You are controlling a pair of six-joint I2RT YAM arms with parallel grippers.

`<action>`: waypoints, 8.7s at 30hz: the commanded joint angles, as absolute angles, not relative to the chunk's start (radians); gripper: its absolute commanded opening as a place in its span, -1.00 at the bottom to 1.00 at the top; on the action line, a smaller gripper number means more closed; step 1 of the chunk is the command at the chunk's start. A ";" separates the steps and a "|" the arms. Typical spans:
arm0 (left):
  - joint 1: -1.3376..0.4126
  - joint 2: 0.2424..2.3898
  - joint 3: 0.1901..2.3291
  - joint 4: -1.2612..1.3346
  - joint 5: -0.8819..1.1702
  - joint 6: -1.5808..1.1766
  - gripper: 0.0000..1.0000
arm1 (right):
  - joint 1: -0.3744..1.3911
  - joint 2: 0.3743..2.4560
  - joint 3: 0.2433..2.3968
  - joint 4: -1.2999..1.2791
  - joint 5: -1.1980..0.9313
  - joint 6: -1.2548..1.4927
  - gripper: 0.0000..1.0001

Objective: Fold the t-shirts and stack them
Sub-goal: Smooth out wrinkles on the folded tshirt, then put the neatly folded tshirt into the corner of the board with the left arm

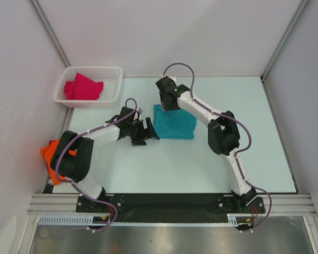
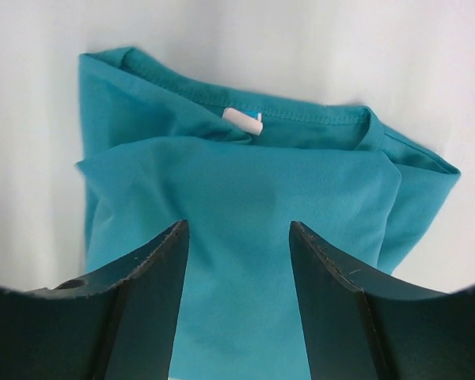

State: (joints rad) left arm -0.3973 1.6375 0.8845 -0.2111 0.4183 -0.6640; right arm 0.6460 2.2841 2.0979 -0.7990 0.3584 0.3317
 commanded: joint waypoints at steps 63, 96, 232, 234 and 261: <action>-0.364 1.474 0.922 -0.290 0.342 -0.610 0.89 | 0.687 1.692 1.534 -0.712 0.406 0.575 0.18; -0.207 1.609 0.812 0.141 0.549 -0.808 0.99 | 0.692 1.560 1.506 -0.814 0.462 0.532 0.18; 0.752 1.523 1.710 -0.627 0.701 -0.629 -1.00 | 0.652 1.338 1.644 -0.954 0.308 0.425 0.16; 0.750 1.546 1.729 -0.635 0.681 -0.626 -1.00 | 0.644 1.345 1.663 -0.962 0.313 0.420 0.15; 0.718 1.206 1.128 -0.709 0.589 -0.434 -1.00 | 0.620 1.223 1.551 -1.072 0.327 0.430 0.15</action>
